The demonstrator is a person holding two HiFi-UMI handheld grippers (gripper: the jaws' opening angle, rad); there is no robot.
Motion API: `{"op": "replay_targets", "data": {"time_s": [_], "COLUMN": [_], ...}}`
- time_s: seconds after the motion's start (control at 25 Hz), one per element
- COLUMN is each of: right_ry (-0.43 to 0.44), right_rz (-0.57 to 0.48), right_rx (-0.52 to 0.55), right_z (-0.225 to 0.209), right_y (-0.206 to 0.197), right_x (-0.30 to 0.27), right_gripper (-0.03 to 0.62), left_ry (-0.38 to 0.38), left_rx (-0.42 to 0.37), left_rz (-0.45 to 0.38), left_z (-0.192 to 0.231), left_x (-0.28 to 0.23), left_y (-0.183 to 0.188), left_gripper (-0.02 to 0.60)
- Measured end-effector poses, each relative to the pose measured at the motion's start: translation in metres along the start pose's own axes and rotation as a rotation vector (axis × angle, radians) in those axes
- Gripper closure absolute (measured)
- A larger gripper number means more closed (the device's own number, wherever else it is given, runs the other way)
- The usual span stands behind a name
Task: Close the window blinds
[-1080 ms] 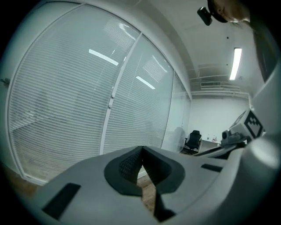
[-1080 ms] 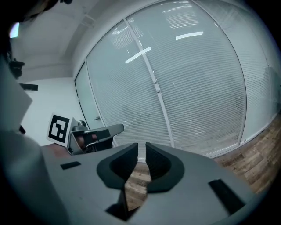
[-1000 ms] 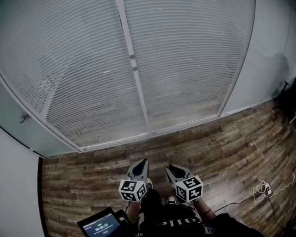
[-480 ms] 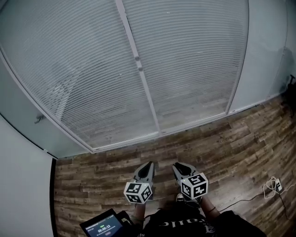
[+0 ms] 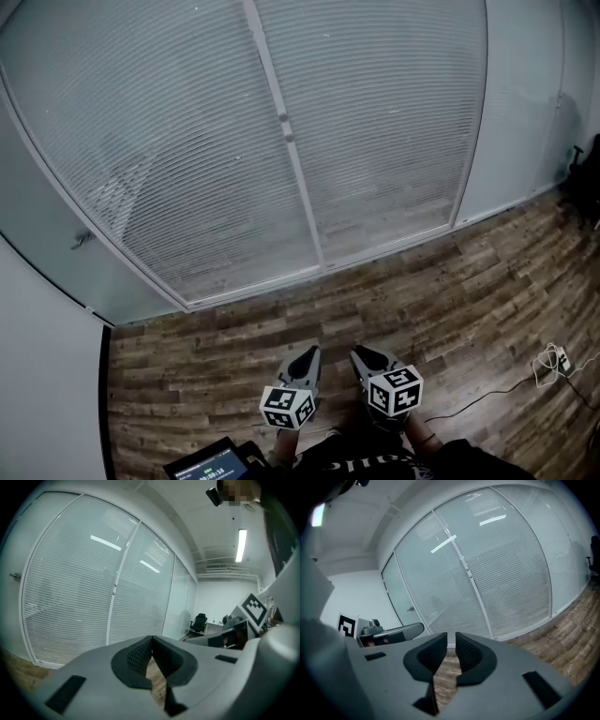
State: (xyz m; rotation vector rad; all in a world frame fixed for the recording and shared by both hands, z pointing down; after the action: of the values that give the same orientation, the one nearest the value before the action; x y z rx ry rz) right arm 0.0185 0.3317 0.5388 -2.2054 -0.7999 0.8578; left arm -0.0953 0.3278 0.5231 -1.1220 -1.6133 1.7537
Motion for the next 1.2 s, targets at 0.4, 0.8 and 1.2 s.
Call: {"op": "replay_targets", "data": {"time_s": [0.4, 0.8, 1.2], "right_ry": [-0.031, -0.044, -0.060], "right_rz": [-0.008, 0.017, -0.004], "right_rx": [0.014, 0.031, 0.037], "right_z": [0.039, 0.056, 0.048], "right_y": [-0.049, -0.075, -0.075], "right_x": [0.031, 0.043, 0.054], "right_gripper": [0.528, 0.528, 0.528], "left_ry": [-0.058, -0.049, -0.053], "left_rx": [-0.014, 0.025, 0.008], "left_rz": [-0.019, -0.023, -0.032], "left_z": [-0.024, -0.025, -0.030], "left_x": [0.063, 0.090, 0.090], "left_y": [-0.016, -0.029, -0.028], "left_gripper": [0.577, 0.577, 0.577]}}
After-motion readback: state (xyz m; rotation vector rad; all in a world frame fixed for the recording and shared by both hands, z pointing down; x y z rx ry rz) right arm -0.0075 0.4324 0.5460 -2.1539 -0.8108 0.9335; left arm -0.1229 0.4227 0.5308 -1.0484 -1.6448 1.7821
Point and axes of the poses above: the fingertips, and each gripper's own axes: x backward along the fingers, z to its left, y out of its top, the point moved 3 cm from there along x, backward along the fingers, and after that the axes turned 14 degrees about -x, right-handed, at the moved point
